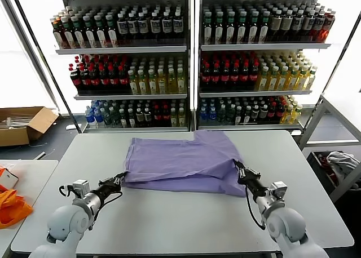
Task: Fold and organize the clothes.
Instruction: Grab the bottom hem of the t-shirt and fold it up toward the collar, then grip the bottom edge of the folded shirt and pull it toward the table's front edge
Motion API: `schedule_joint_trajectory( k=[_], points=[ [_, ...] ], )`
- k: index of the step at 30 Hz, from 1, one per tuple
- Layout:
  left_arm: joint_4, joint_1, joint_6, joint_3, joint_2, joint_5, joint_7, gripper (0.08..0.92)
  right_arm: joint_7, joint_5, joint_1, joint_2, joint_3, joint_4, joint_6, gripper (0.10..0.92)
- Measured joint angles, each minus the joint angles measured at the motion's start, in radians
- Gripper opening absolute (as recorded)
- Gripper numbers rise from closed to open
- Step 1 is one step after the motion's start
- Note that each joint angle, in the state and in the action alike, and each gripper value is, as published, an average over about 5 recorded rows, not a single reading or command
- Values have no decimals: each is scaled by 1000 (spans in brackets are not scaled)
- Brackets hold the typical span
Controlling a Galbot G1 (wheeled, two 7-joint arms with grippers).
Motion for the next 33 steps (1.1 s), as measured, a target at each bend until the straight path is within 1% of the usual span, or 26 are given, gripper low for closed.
schedule_joint_trajectory(
  k=[4,9,14,18,21,23,26,29,33],
  points=[
    [30,-36,1,2,-4,5,-6,307,1,8,15,-8,-2,-6,-11,469],
    [36,-45,0,-10,1,10,-21,454,20,7,-14,-24,16,33,-26,608],
    [3,-14,2,-29,-7,13,-44,593,53,-6,-86,-25,55,106,-47,746],
    [-35,32,4,-38,-19,18,-61,697,78,-25,-164,-18,81,164,-64,812],
    [-52,62,5,-39,-30,20,-68,776,97,-41,-215,-10,91,191,-76,821],
    [-58,75,5,-38,-37,20,-70,808,106,-49,-240,-5,95,202,-82,822],
    [-60,85,5,-35,-45,18,-73,821,118,-58,-265,3,96,208,-93,811],
    [-56,89,6,-29,-50,15,-76,822,131,-61,-277,12,91,205,-107,750],
    [-43,84,6,-19,-52,10,-78,823,145,-62,-282,21,84,194,-122,629]
  ],
)
